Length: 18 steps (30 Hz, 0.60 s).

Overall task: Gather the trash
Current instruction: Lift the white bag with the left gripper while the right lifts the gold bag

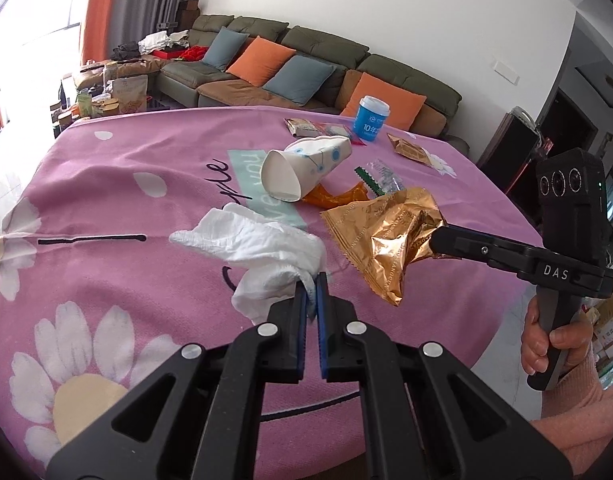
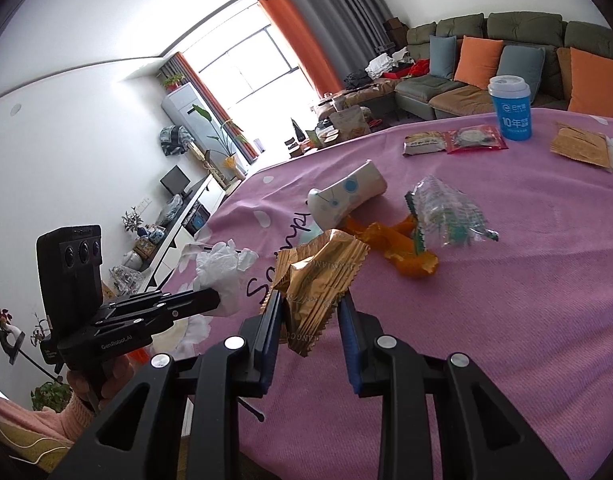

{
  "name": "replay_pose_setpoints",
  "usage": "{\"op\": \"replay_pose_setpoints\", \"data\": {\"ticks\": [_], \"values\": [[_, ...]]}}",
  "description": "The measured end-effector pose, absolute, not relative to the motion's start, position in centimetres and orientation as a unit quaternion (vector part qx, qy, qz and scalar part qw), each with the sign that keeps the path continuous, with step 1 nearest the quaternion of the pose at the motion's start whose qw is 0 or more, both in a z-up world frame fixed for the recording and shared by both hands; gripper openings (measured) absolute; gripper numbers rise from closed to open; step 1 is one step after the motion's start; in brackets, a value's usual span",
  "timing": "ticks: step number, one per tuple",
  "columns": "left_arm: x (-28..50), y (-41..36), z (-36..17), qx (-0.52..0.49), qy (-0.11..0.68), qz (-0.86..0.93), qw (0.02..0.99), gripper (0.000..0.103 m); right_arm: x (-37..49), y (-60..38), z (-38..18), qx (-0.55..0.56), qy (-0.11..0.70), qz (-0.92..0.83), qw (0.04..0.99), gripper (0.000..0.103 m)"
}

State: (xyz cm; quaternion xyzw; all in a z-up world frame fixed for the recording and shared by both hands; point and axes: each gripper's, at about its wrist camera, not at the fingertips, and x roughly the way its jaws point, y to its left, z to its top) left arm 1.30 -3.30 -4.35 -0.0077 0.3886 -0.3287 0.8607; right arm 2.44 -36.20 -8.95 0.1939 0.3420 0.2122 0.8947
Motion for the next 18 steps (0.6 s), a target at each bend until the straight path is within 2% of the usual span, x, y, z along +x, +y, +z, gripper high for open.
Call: {"op": "replay_pose_setpoints", "data": {"ticks": [18], "values": [[-0.2,0.7,-3.3,-0.013,0.377,-0.289,0.88,0.005,4.8,-32.1,-8.4,0.187,0.336,0.26,0.886,0.026]]}}
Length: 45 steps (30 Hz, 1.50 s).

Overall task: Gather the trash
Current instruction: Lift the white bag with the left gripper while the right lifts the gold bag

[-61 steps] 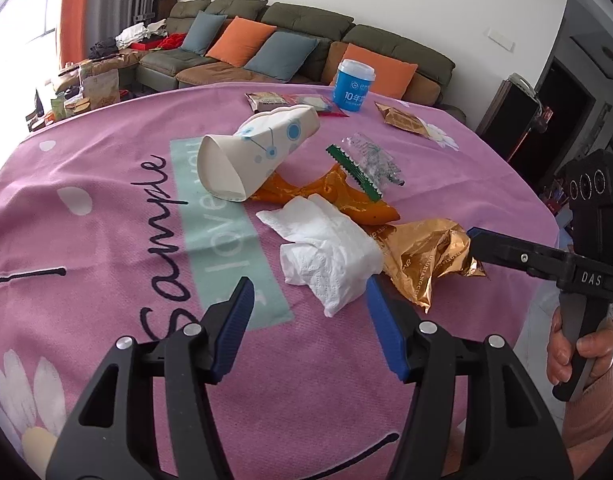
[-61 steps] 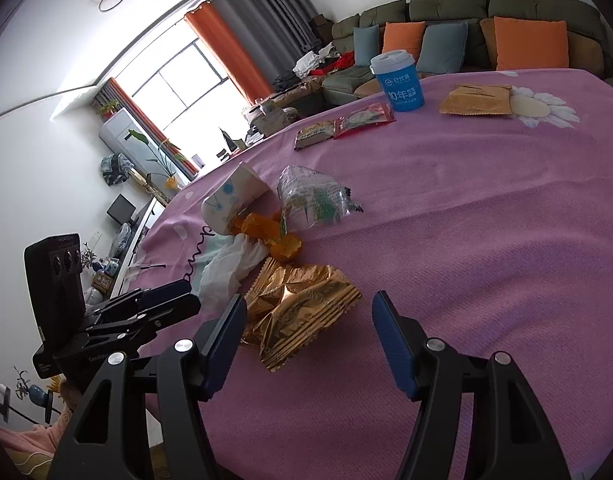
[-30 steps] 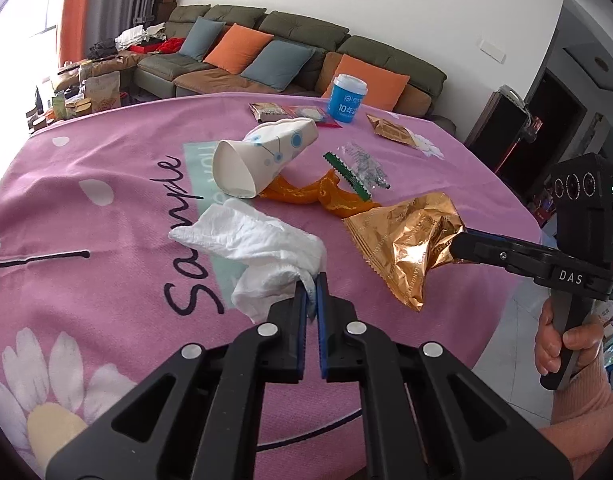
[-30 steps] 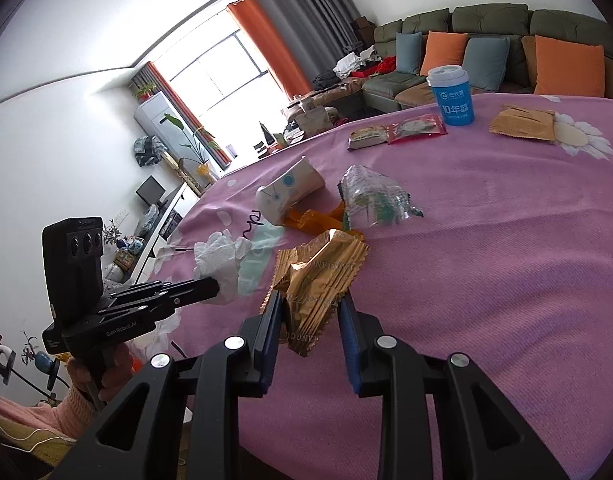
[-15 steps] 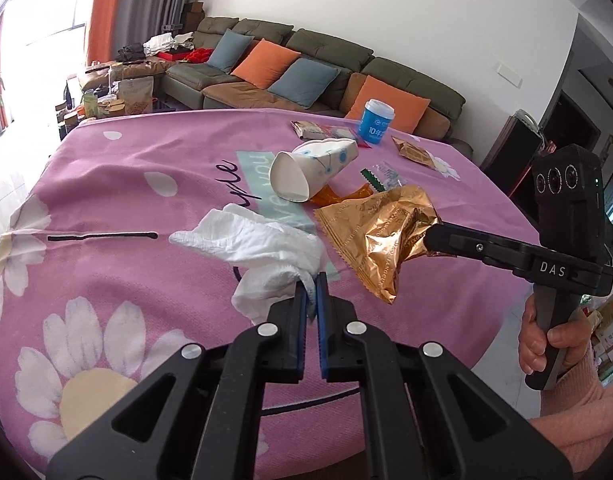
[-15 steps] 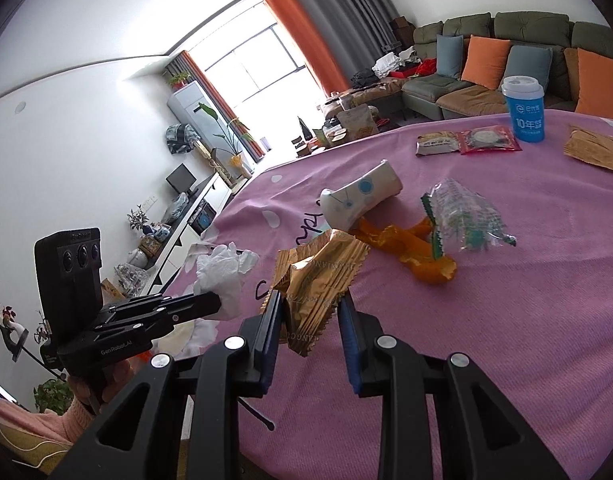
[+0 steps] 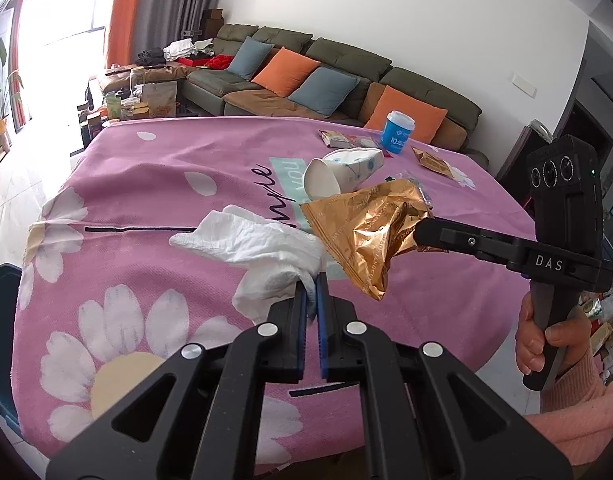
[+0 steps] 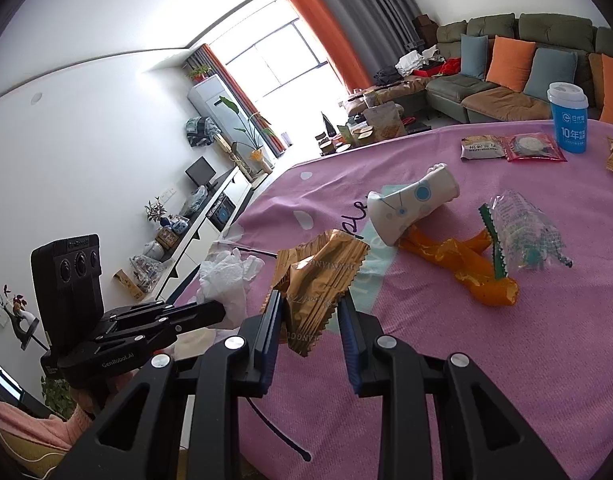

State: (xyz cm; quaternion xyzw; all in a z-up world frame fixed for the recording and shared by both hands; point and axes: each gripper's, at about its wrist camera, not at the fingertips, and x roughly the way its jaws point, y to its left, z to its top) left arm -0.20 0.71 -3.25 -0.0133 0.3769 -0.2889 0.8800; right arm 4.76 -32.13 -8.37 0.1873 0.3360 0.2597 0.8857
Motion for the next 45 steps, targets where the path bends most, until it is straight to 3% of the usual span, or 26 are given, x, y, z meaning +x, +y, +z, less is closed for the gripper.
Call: {"op": "replay_pose_setpoints", "data": {"ticks": [45], "values": [[-0.7,6.2,-2.8,-0.028,0.368,-0.224,0.902,0.005,8.2,-26.5,-8.5,0.174,0.341,0.318,0.867,0.026]]}}
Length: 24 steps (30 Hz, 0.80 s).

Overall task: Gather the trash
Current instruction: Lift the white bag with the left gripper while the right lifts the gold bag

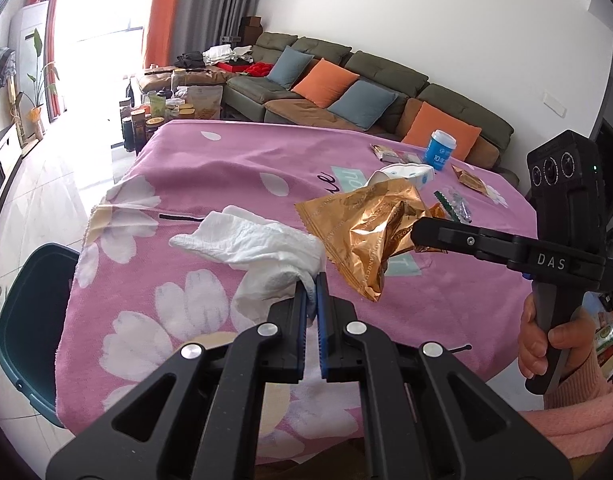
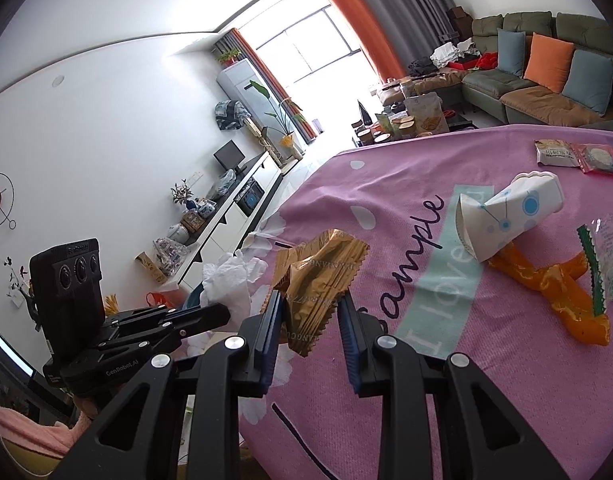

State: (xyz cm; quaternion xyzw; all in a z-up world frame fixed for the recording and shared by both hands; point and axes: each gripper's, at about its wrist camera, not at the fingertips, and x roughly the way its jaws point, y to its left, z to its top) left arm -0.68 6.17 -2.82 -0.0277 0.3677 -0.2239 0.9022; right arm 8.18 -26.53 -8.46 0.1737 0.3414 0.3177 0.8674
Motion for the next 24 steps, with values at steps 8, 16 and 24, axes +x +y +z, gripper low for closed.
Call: {"op": "replay_pose_setpoints", "data": {"ticks": [8,16,24], "values": [[-0.4,7.1,-2.8,-0.032,0.368,-0.215,0.904,0.005,8.7,-25.4,-8.6,0.171,0.345,0.328,0.863,0.026],[-0.3,8.0,-2.9,-0.033,0.37,-0.204,0.906,0.005,9.2,-24.6,-8.6,0.17,0.349,0.338,0.857,0.026],[-0.5,8.6,-2.7,-0.036,0.368,-0.195,0.908,0.005,9.5,-23.6,-8.4,0.168,0.35,0.348,0.853,0.026]]}}
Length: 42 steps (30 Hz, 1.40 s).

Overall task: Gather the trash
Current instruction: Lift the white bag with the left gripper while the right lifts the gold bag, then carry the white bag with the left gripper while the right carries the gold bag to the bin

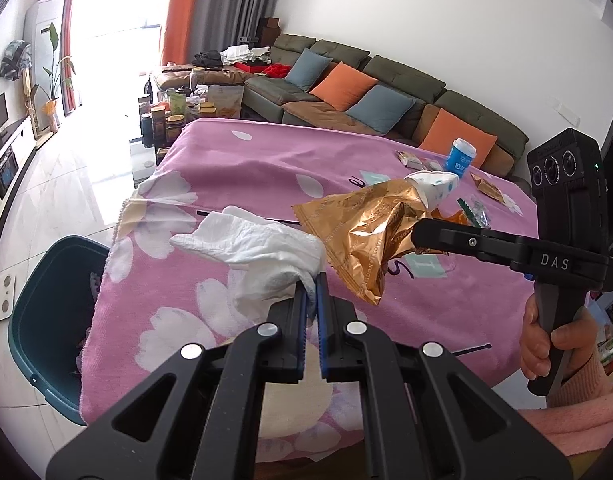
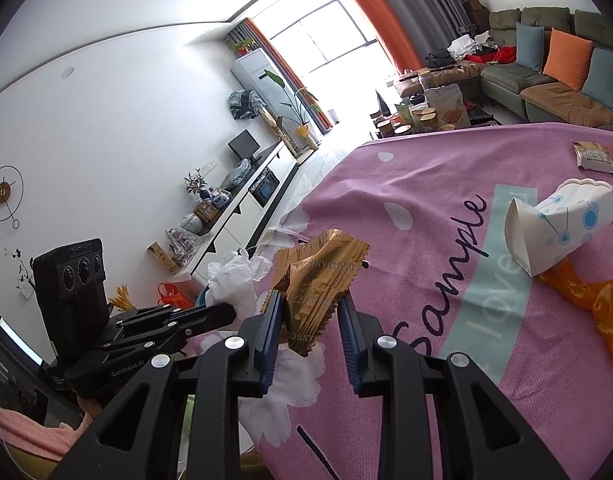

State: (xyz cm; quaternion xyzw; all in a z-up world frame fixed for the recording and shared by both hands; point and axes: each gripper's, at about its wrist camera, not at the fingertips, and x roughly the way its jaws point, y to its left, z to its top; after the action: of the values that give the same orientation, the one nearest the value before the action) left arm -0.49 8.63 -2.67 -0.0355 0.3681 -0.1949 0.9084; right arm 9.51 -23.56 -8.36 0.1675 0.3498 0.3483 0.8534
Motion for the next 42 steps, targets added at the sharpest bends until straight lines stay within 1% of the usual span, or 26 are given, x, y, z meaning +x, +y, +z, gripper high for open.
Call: {"op": "replay_pose_setpoints", "data": {"ticks": [42], "values": [[-0.7,12.3,-2.2,-0.04,0.359,-0.15,0.92,0.005,11.2,-18.0,-7.5,0.15,0.358,0.392,0.834,0.026]]}}
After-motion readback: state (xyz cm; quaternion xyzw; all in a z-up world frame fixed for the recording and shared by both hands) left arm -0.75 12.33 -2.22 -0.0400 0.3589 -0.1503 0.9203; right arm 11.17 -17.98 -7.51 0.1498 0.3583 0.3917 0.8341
